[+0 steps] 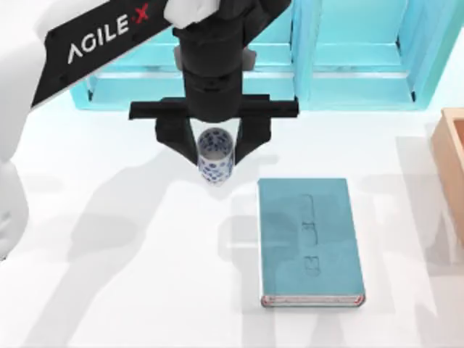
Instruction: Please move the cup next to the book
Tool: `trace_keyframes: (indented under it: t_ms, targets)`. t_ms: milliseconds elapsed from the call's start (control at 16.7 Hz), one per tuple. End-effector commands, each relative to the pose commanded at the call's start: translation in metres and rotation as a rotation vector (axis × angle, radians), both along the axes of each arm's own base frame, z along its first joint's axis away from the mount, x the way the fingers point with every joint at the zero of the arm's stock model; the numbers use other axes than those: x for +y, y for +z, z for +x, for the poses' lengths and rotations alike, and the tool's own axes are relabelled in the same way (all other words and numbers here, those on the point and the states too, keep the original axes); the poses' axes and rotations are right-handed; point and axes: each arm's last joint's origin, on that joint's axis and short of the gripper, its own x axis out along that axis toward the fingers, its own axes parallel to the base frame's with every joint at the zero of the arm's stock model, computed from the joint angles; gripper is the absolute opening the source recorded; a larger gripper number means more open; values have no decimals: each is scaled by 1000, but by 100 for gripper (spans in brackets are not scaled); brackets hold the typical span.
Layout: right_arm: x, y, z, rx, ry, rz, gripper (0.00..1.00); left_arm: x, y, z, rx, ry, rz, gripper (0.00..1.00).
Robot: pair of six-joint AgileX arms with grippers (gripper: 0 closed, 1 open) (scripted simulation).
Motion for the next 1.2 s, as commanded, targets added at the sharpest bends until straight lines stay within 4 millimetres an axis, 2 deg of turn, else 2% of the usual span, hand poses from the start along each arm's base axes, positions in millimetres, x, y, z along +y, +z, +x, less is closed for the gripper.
trace_keyframes:
  t_ms: [360, 480, 660, 1200]
  targets:
    - [0, 0, 0, 0, 0, 0, 100, -1, -54, -1, -1, -3, 1, 0]
    - [0, 0, 0, 0, 0, 0, 100, -2, -63, -1, 3, -4, 4, 0]
    - [0, 0, 0, 0, 0, 0, 100, -2, -63, -1, 3, -4, 4, 0]
    - [0, 0, 0, 0, 0, 0, 100, -2, -63, -1, 3, -4, 4, 68]
